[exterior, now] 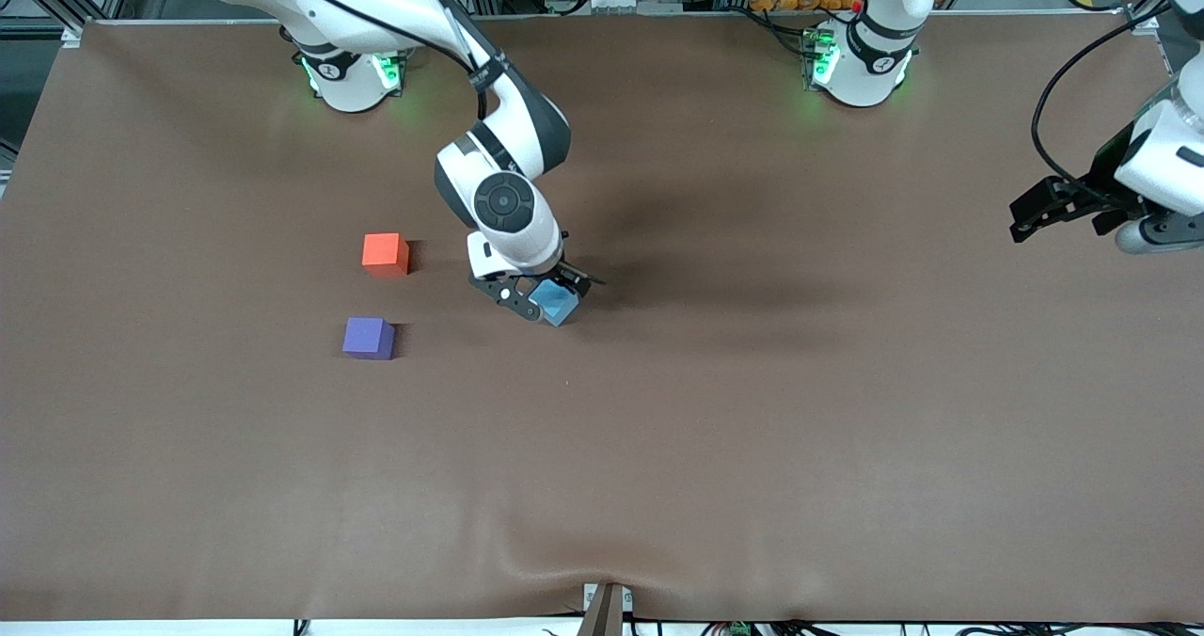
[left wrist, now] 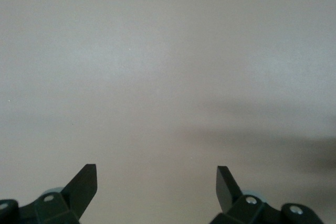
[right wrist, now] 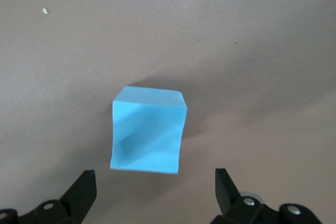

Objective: Place blue block between orange and purple blocks
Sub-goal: 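Grasp the blue cube with the right gripper while the left gripper withdraws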

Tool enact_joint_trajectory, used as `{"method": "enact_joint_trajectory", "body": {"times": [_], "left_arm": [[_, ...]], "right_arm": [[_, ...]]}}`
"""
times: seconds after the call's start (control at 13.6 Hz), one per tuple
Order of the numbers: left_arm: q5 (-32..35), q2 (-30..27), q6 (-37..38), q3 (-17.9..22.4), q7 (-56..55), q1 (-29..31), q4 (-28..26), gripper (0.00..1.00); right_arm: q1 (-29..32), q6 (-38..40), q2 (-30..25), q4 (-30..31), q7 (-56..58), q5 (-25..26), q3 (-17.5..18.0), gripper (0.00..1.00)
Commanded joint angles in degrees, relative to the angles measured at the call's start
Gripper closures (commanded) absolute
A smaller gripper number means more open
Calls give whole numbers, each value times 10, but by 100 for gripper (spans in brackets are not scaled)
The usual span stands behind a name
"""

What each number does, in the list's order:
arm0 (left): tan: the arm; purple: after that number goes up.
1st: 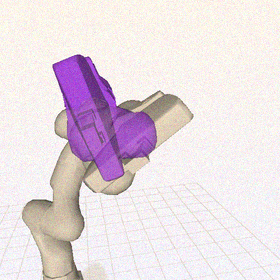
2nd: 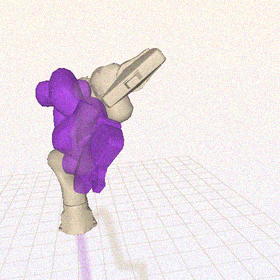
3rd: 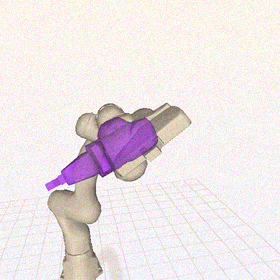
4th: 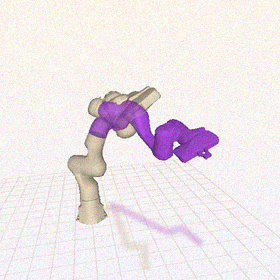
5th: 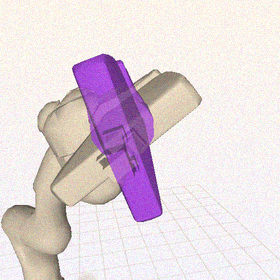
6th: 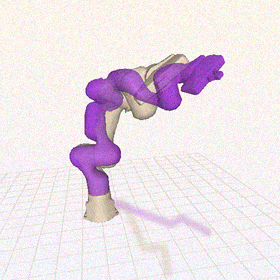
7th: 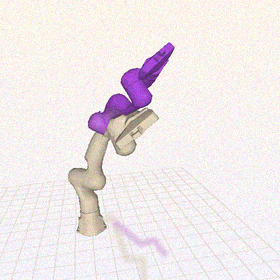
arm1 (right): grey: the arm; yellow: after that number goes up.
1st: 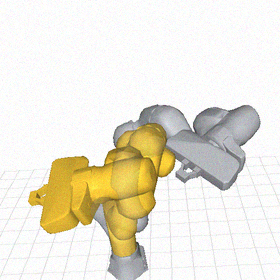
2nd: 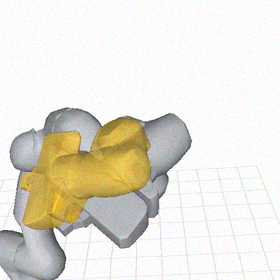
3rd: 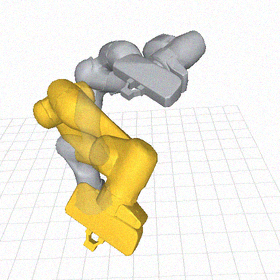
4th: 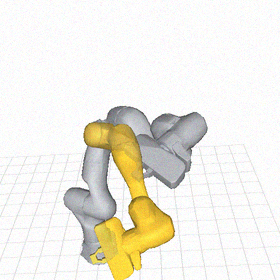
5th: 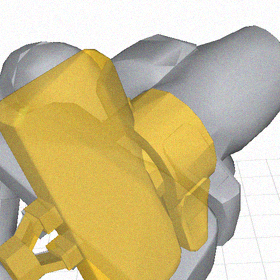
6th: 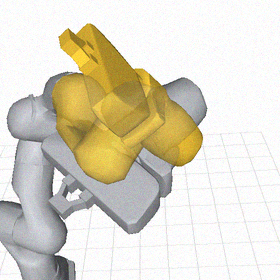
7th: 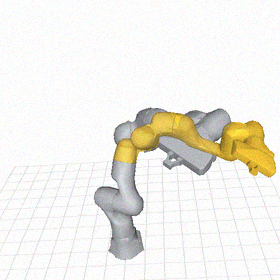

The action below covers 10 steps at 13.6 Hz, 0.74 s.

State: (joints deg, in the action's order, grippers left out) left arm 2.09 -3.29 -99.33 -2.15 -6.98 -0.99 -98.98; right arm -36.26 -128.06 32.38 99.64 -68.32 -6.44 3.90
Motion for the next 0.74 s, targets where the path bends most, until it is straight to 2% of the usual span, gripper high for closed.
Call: {"method": "enact_joint_trajectory", "body": {"times": [0.0,0.29,0.51,0.59,0.66], "left_arm": [[6,-10,8,-13,18,7,12,0],[5,-11,43,-18,22,21,26,0],[2,-15,43,-15,24,21,32,0],[-2,-15,43,-14,30,22,32,0],[-4,-15,43,-14,38,21,33,0]], "right_arm": [[-2,-26,19,-3,-8,11,-2,0],[0,-46,33,-3,-8,13,-2,0],[7,-49,35,-4,-8,13,-4,0],[6,-50,37,-5,-8,13,-4,13],[6,-55,40,-5,-8,13,-4,19]]}}
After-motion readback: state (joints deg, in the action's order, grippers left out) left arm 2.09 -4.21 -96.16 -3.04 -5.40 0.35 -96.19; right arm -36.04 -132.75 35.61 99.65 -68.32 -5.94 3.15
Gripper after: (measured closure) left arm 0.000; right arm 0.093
